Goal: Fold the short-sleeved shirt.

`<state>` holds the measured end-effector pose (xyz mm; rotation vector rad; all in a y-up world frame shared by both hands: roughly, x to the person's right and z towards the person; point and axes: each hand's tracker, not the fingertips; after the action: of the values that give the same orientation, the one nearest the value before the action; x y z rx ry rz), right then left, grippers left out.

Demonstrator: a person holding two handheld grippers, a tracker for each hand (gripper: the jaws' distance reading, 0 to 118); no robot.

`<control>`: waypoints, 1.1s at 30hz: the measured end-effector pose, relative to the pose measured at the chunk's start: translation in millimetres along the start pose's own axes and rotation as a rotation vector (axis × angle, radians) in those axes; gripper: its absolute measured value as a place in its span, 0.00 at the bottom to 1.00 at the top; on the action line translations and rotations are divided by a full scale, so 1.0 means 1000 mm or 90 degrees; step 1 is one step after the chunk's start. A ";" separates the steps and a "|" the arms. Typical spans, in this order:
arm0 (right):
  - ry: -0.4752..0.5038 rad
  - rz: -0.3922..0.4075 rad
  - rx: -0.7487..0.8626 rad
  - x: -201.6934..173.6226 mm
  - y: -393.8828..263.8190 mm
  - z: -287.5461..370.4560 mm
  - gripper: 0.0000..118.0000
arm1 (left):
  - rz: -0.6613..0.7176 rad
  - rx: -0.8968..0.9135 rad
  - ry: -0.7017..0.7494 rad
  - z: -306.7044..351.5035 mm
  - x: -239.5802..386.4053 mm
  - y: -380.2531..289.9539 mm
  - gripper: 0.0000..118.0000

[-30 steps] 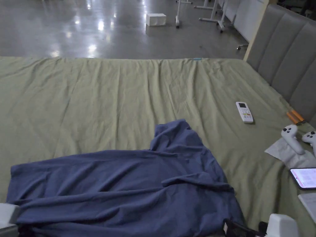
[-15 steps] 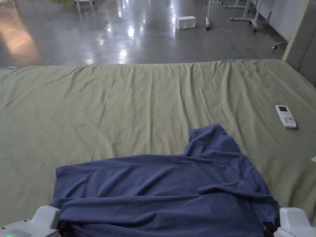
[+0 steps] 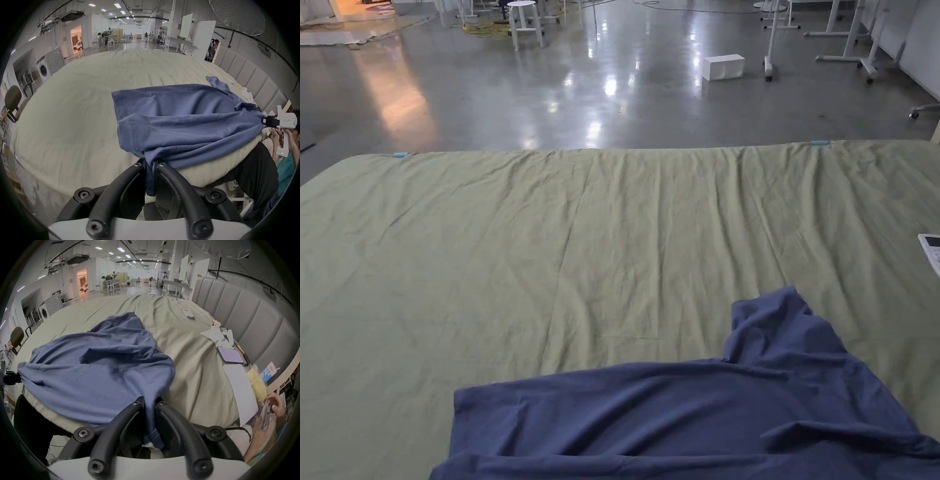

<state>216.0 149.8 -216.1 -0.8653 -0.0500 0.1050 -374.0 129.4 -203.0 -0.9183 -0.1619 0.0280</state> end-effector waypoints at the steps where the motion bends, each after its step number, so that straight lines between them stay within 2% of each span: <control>1: -0.002 0.005 -0.008 -0.002 -0.006 -0.004 0.08 | -0.003 0.000 0.001 -0.005 0.001 -0.004 0.08; 3: 0.000 0.014 -0.016 -0.006 -0.016 -0.015 0.10 | -0.016 0.016 0.004 -0.013 0.005 -0.010 0.11; 6: -0.026 0.046 -0.042 -0.012 -0.028 -0.030 0.56 | -0.006 0.009 0.036 -0.024 0.001 -0.016 0.50; 7: -0.031 0.041 -0.036 -0.009 -0.031 -0.030 0.59 | -0.001 0.021 0.045 -0.019 -0.003 -0.017 0.59; 8: -0.028 0.011 -0.014 -0.002 -0.033 -0.024 0.59 | 0.022 0.024 0.040 -0.013 -0.007 -0.017 0.63; 11: 0.011 -0.083 0.003 0.018 -0.036 -0.012 0.63 | 0.063 0.050 0.028 0.011 -0.019 -0.022 0.64; 13: -0.027 -0.085 0.054 0.023 -0.035 0.007 0.63 | 0.048 0.076 0.023 0.030 -0.019 -0.023 0.64; 15: -0.031 -0.068 0.105 0.024 -0.029 0.033 0.63 | 0.030 0.115 0.038 0.055 -0.012 -0.022 0.64; 20: 0.050 -0.059 0.249 0.006 -0.006 0.106 0.63 | -0.046 0.282 0.053 0.124 0.042 -0.004 0.64; 22: 0.067 -0.043 0.302 -0.007 0.004 0.129 0.63 | -0.061 0.346 0.053 0.146 0.068 0.008 0.63; 25: 0.074 -0.053 0.361 -0.026 0.013 0.151 0.63 | -0.079 0.431 0.032 0.164 0.101 0.020 0.64; 28: 0.092 -0.048 0.376 -0.041 0.019 0.162 0.62 | -0.077 0.470 0.030 0.174 0.130 0.027 0.63; 30: 0.108 -0.038 0.383 -0.047 0.019 0.165 0.54 | -0.082 0.485 0.029 0.182 0.142 0.029 0.62; 32: 0.117 -0.038 0.398 -0.055 0.018 0.166 0.31 | -0.103 0.479 0.053 0.185 0.153 0.029 0.59; 33: 0.121 -0.039 0.405 -0.056 0.017 0.165 0.19 | -0.118 0.462 0.079 0.184 0.157 0.030 0.53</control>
<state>144.6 279.7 -122.2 -0.2349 0.1296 -0.0220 -245.6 307.3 -97.0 -0.1774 -0.1081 -0.1346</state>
